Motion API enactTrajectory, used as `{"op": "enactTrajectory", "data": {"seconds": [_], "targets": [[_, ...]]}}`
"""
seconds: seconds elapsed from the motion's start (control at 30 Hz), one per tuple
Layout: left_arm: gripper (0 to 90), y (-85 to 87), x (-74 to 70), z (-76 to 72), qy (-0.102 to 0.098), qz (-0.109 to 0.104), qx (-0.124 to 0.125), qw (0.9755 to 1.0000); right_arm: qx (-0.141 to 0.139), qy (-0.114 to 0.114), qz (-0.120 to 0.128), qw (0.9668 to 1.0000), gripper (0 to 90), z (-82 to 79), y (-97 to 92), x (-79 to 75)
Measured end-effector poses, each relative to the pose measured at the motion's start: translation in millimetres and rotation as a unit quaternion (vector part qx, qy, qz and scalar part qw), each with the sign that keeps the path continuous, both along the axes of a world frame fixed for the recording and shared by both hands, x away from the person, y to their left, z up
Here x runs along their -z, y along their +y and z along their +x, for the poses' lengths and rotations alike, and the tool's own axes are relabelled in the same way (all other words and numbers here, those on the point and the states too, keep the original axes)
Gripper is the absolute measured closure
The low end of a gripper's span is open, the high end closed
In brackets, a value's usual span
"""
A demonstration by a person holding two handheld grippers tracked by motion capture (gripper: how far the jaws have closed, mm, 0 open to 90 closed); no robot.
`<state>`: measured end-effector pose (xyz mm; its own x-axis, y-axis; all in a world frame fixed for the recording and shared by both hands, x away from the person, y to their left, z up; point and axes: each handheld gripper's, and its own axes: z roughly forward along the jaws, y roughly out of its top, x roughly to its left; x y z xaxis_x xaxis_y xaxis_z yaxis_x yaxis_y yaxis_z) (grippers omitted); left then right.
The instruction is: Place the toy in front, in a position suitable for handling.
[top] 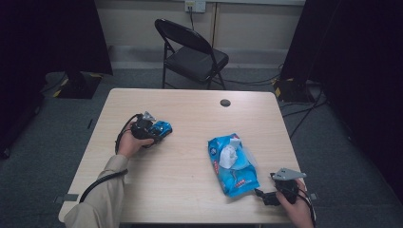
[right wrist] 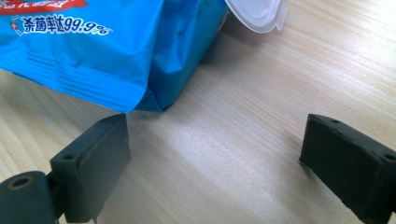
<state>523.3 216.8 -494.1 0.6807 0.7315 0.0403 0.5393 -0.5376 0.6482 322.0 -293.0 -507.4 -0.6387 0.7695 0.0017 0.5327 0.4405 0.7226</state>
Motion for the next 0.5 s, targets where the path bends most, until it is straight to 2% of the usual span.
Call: {"op": "enactTrajectory", "data": {"seconds": [0.1,0.23,0.3,0.4,0.43,0.5], "targets": [[25.6,0.0,-0.9,0.1,-0.004,0.006,0.001,1.0000,0.000,0.000,0.000,1.0000,7.6,-0.2,0.0,-0.1],[26.3,1.2,-2.2,-0.3,0.001,-0.001,-0.003,1.0000,0.000,0.001,0.000,1.0000,7.6,-0.2,0.1,-0.1],[27.1,0.2,-5.0,-0.1,0.003,0.009,-0.003,0.9999,0.000,0.000,0.000,1.0000,7.6,-0.2,0.0,-0.1],[27.3,-0.7,-6.2,-0.1,0.008,0.014,-0.002,0.9999,0.000,0.000,0.000,1.0000,7.6,-0.2,0.1,0.0],[27.4,-1.1,-7.7,-0.2,0.006,0.023,-0.006,0.9997,0.000,0.000,0.000,1.0000,7.6,-0.2,0.0,0.0],[27.5,-1.1,-7.8,-0.4,0.007,0.023,-0.007,0.9997,0.000,0.000,0.000,1.0000,7.6,-0.2,0.0,0.0]]}}
